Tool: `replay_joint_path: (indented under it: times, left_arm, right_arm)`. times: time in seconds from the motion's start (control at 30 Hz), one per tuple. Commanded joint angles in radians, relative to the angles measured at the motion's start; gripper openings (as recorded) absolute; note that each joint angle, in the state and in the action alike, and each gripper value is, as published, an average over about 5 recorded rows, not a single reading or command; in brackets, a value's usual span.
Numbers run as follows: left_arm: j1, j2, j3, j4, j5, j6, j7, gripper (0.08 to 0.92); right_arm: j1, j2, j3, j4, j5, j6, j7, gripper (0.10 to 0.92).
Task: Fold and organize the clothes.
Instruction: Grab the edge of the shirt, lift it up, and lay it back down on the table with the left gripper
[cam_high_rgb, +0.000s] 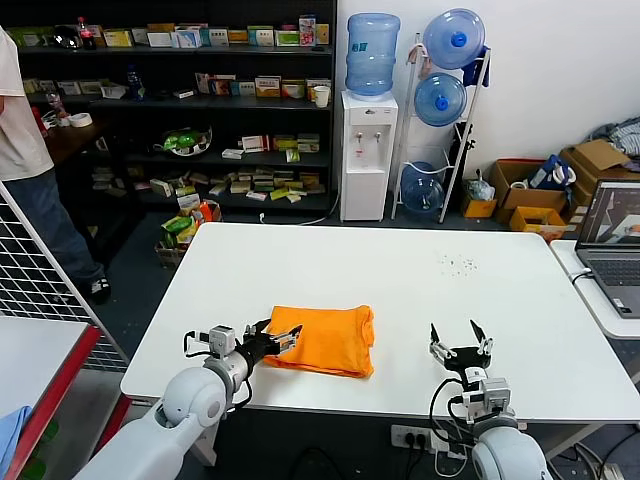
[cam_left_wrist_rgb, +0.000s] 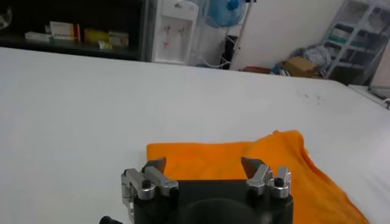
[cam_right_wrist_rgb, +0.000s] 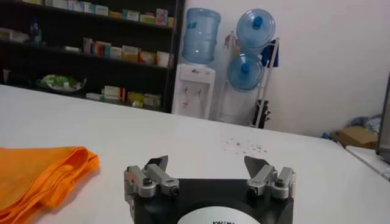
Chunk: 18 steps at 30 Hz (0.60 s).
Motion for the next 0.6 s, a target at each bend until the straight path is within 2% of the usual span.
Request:
replay_joint_path:
  times: [0.03, 0.3, 0.6]
  left_arm:
    - [-0.019, 0.063, -0.047, 0.078, -0.080, 0.083, 0.151, 0.823]
    - [-0.071, 0.003, -0.035, 0.184, -0.085, 0.073, 0.145, 0.823]
    - [-0.078, 0.024, -0.051, 0.201, -0.092, 0.066, 0.144, 0.823]
  right_arm:
    - [-0.003, -0.004, 0.000, -0.002, -0.001, 0.004, -0.011, 0.823]
    - [-0.018, -0.005, 0.010, -0.002, -0.003, 0.006, -0.015, 0.823]
    - [-0.020, -0.007, 0.013, -0.014, -0.005, 0.009, -0.019, 0.823]
